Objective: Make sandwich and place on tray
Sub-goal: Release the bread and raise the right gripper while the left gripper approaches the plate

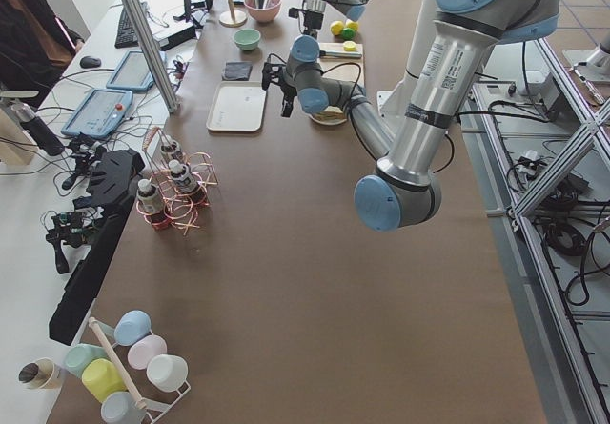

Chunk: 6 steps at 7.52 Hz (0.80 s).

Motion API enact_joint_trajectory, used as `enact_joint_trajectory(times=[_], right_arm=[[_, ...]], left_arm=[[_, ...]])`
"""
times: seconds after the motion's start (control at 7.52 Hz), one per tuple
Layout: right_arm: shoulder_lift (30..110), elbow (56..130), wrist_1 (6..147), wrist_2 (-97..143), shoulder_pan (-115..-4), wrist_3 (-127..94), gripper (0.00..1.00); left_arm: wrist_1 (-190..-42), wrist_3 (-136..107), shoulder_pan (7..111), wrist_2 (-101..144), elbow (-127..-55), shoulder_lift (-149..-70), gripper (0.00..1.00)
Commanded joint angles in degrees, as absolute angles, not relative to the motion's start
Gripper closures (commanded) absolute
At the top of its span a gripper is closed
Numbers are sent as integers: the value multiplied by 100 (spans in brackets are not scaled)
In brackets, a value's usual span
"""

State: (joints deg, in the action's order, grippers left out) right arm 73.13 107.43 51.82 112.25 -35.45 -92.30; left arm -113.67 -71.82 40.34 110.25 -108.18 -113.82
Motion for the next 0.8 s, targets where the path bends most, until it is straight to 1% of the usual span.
enact_joint_trajectory(times=[0.0, 0.27, 0.4, 0.67], right_arm=[[7357, 10811, 6709, 11608, -4304, -7629, 0], [7609, 10776, 7275, 12143, -4971, -6396, 0], [8003, 10801, 7234, 12277, -5331, -5798, 0], [8270, 10758, 7207, 12052, -5755, -5248, 0]], left_arm=[[-11452, -7960, 3115, 10111, -11003, -11399, 2], [-11443, -8208, 2254, 9128, -11100, -11391, 2], [-11443, -8392, 1946, 8836, -11092, -11391, 2], [-11443, -8446, 1644, 8483, -11057, -11373, 2]])
